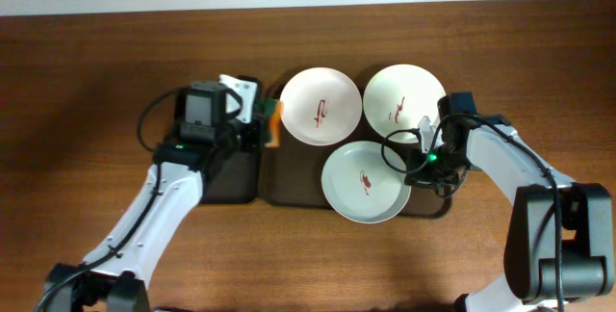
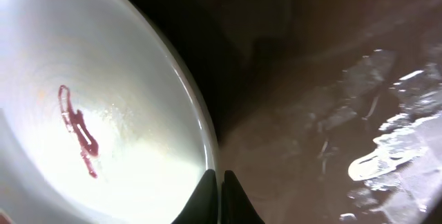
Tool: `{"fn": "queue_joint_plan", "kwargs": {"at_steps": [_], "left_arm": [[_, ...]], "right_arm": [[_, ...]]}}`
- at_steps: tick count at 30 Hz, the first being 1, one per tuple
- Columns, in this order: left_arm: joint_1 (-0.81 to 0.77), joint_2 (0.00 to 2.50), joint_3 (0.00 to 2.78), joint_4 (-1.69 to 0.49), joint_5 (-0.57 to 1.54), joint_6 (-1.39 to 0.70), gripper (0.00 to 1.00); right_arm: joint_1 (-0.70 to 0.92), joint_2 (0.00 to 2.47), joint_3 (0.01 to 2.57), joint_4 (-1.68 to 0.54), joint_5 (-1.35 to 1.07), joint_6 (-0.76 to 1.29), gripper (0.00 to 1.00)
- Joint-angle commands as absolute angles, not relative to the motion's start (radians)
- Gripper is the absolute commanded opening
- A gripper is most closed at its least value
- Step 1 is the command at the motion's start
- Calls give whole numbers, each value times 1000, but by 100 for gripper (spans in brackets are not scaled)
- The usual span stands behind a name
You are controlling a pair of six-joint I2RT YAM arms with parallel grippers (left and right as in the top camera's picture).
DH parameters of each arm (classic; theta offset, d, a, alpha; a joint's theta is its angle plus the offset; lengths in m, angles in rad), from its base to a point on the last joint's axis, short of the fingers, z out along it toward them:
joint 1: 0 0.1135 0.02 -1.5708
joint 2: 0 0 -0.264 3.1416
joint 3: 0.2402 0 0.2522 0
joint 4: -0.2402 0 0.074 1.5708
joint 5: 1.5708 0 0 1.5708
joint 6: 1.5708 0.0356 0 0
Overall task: Clean dirty plates on tray and stack at the side
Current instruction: 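Scrub the front plate with the sponge held in the left gripper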
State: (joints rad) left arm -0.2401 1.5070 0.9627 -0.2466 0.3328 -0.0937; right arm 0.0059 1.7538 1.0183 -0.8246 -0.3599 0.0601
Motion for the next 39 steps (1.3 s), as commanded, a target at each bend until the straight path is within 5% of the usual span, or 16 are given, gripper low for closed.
{"fn": "queue_joint_plan", "kwargs": {"at_steps": [1,21,38,39], "left_arm": [[-346,1523,980,-209,434,-160,0],[-741,1872,980,79,377,-954,0],[-645,1800,981,-28,293,-580,0],[-645,1765,981,-36,292,-546,0]], "right_arm": [[1,1763,1032,-823,-419,60,4],[47,1763,1032,-811,-411,60,4],[47,1763,1032,-810,-408,60,5],[47,1763,1032,-810,-408,60,13]]}}
